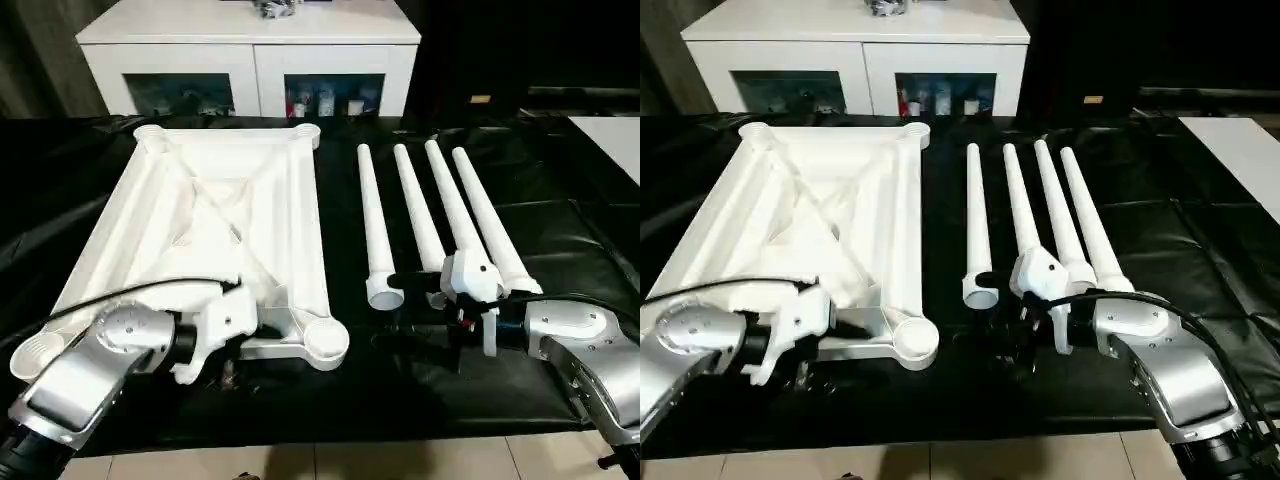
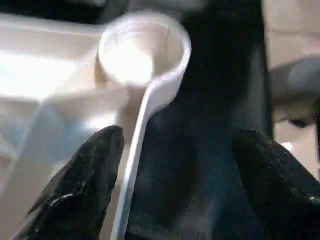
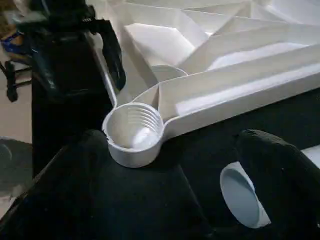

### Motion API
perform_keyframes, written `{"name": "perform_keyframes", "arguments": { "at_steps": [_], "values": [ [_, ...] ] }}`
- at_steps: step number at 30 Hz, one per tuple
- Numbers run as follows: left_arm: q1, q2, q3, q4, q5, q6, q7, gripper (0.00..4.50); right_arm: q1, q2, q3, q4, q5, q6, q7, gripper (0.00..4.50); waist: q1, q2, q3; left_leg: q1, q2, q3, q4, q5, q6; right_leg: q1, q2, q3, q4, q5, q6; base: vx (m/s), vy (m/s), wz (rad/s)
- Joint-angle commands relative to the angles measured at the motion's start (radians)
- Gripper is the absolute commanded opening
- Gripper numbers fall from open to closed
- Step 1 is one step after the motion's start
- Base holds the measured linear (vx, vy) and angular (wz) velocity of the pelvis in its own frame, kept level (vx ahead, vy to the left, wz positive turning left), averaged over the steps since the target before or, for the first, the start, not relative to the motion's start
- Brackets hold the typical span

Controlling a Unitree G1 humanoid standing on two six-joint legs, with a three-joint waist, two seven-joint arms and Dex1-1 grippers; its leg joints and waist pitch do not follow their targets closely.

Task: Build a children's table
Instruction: Move table base

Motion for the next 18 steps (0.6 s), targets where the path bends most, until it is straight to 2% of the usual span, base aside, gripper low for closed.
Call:
{"name": "perform_keyframes", "arguments": {
  "at_steps": [1, 2, 3, 4, 5, 7, 8, 10, 11, 13, 15, 16, 18],
  "values": [
    [-0.014, 0.012, -0.015, 0.011, 0.039, -0.016, 0.015, 3.43, -0.005, -0.018, 0.015, -0.023, 0.009, 0.012, 0.019, 4.50, 0.002, 0.001, -0.054, 0.000, 0.071, -0.019, -0.089, -0.091, 0.062, 0.040, -0.086, 0.053, -0.075, -0.050, -0.269, 0.000, 0.000, 0.00],
    [-0.018, 0.008, -0.010, 0.017, 0.039, -0.015, 0.022, 3.30, -0.006, -0.025, 0.020, -0.025, 0.008, 0.015, 0.028, 4.50, 0.000, -0.010, -0.052, -0.001, 0.072, -0.017, -0.090, -0.101, 0.061, 0.041, -0.085, 0.053, -0.077, -0.061, -0.269, 0.000, 0.000, 0.00],
    [-0.023, 0.005, -0.006, 0.023, 0.039, -0.016, 0.029, 3.30, -0.006, -0.031, 0.022, -0.029, 0.013, 0.022, 0.036, 4.50, 0.004, -0.004, -0.052, 0.002, 0.071, -0.017, -0.090, -0.105, 0.059, 0.039, -0.086, 0.053, -0.077, -0.079, -0.267, 0.000, 0.000, 0.00],
    [-0.023, 0.005, -0.006, 0.023, 0.039, -0.016, 0.029, 3.18, -0.006, -0.031, 0.022, -0.029, 0.013, 0.022, 0.036, 4.50, 0.004, -0.004, -0.052, 0.002, 0.071, -0.017, -0.090, -0.105, 0.059, 0.039, -0.086, 0.053, -0.077, -0.079, -0.267, 0.000, 0.000, 0.00],
    [-0.037, -0.004, 0.000, 0.042, 0.038, -0.012, 0.044, 3.18, -0.005, -0.041, 0.023, -0.038, 0.030, 0.037, 0.055, 4.50, 0.004, -0.007, -0.051, 0.001, 0.071, -0.016, -0.090, -0.109, 0.056, 0.038, -0.087, 0.054, -0.079, -0.089, -0.267, 0.000, 0.000, 0.00],
    [-0.042, -0.006, 0.002, 0.051, 0.039, -0.010, 0.049, 2.96, -0.004, -0.047, 0.027, -0.044, 0.036, 0.042, 0.067, 4.50, 0.008, -0.006, -0.052, 0.003, 0.072, -0.015, -0.090, -0.110, 0.052, 0.036, -0.087, 0.054, -0.078, -0.085, -0.266, 0.000, 0.000, 0.00],
    [-0.049, -0.007, 0.001, 0.064, 0.042, -0.007, 0.043, 2.86, -0.001, -0.057, 0.033, -0.049, 0.039, 0.046, 0.084, 4.50, 0.007, -0.014, -0.053, 0.002, 0.072, -0.014, -0.091, -0.109, 0.053, 0.038, -0.086, 0.054, -0.077, -0.077, -0.265, 0.000, 0.000, 0.00],
    [-0.051, -0.006, -0.001, 0.070, 0.044, -0.003, 0.037, 2.80, 0.002, -0.065, 0.040, -0.052, 0.039, 0.047, 0.099, 4.50, 0.009, -0.011, -0.053, 0.001, 0.071, -0.015, -0.090, -0.098, 0.056, 0.039, -0.087, 0.054, -0.075, -0.070, -0.263, 0.000, 0.000, 0.00],
    [-0.048, 0.001, -0.005, 0.071, 0.045, 0.012, 0.017, 2.64, 0.010, -0.076, 0.052, -0.057, 0.035, 0.045, 0.117, 4.50, 0.009, -0.014, -0.054, 0.000, 0.073, -0.014, -0.090, -0.093, 0.059, 0.040, -0.088, 0.054, -0.076, -0.068, -0.260, 0.000, 0.000, 0.00],
    [-0.043, 0.010, -0.007, 0.072, 0.050, 0.016, 0.009, 2.52, 0.012, -0.078, 0.059, -0.054, 0.028, 0.039, 0.116, 4.50, 0.009, -0.012, -0.053, 0.000, 0.072, -0.014, -0.089, -0.085, 0.064, 0.038, -0.090, 0.054, -0.076, -0.063, -0.261, 0.000, 0.000, 0.00],
    [-0.045, 0.022, -0.007, 0.085, 0.058, 0.021, 0.009, 2.34, 0.008, -0.076, 0.059, -0.044, 0.024, 0.036, 0.110, 4.50, 0.009, -0.013, -0.053, 0.000, 0.073, -0.014, -0.090, -0.088, 0.061, 0.037, -0.090, 0.054, -0.077, -0.069, -0.263, 0.000, 0.000, 0.00],
    [-0.047, 0.036, -0.015, 0.099, 0.073, 0.014, 0.007, 2.27, 0.004, -0.075, 0.055, -0.038, 0.025, 0.036, 0.109, 4.50, 0.008, -0.017, -0.052, -0.001, 0.073, -0.014, -0.090, -0.093, 0.061, 0.038, -0.090, 0.054, -0.077, -0.078, -0.263, 0.000, 0.000, 0.00],
    [-0.049, 0.045, -0.025, 0.111, 0.089, 0.002, 0.008, 2.09, 0.000, -0.075, 0.052, -0.033, 0.026, 0.036, 0.109, 4.50, 0.007, -0.016, -0.051, 0.000, 0.072, -0.015, -0.091, -0.104, 0.060, 0.036, -0.089, 0.054, -0.079, -0.101, -0.255, 0.000, 0.000, 0.00]
  ]
}}
